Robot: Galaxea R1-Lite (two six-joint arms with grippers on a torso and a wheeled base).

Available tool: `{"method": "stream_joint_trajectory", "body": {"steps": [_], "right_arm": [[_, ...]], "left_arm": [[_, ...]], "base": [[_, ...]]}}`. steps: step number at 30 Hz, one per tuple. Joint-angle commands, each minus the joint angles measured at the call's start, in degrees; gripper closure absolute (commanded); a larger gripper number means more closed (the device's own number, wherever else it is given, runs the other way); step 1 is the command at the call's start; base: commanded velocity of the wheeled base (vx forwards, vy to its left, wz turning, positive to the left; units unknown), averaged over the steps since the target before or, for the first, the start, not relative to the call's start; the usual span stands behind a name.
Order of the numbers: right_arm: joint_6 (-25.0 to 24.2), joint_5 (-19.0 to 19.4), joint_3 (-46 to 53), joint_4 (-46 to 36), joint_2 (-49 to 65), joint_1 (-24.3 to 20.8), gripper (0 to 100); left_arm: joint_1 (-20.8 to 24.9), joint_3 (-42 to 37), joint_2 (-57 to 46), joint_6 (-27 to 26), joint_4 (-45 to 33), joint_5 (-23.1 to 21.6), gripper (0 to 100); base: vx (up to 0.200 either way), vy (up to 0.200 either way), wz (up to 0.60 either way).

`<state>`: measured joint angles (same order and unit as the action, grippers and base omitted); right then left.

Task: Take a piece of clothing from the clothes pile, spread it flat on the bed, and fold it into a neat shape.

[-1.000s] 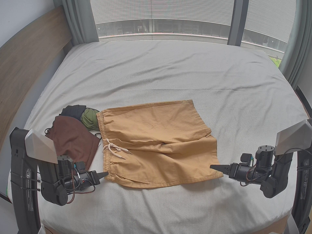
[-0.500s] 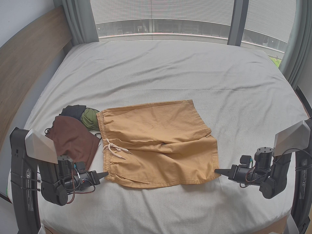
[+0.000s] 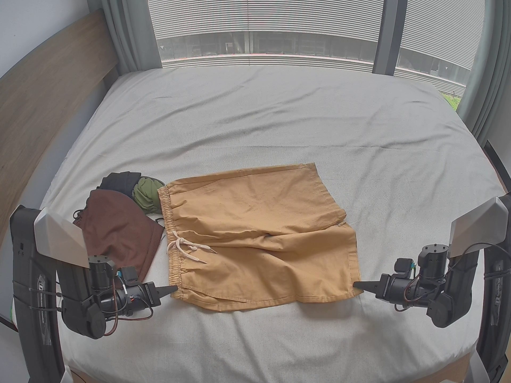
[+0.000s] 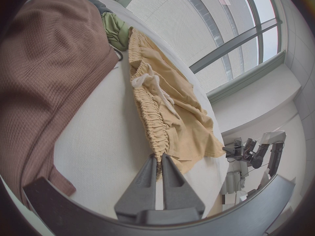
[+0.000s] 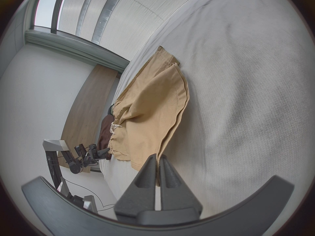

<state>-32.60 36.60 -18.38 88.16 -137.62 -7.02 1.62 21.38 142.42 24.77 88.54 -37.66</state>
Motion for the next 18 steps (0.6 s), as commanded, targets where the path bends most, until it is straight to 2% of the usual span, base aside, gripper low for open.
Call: {"method": "stream_joint_trajectory", "body": {"steps": [1, 14, 18], "right_arm": [[0.9, 0.1, 1.7, 0.0, 0.4, -0.3, 100], [6.7, 0.0, 7.4, 0.1, 0.5, 0.6, 100], [10.1, 0.0, 9.9, 0.1, 0.6, 2.1, 100]], "left_arm": [[0.0, -2.8, -3.9, 0.3, -0.3, -1.3, 100], [0.5, -7.7, -4.6, -0.2, 0.0, -1.5, 100], [0.8, -10.0, -5.0, -0.2, 0.0, -3.2, 100]], "base": [[0.0, 0.0, 0.0], [0.0, 0.0, 0.0], [0.0, 0.0, 0.0]]}}
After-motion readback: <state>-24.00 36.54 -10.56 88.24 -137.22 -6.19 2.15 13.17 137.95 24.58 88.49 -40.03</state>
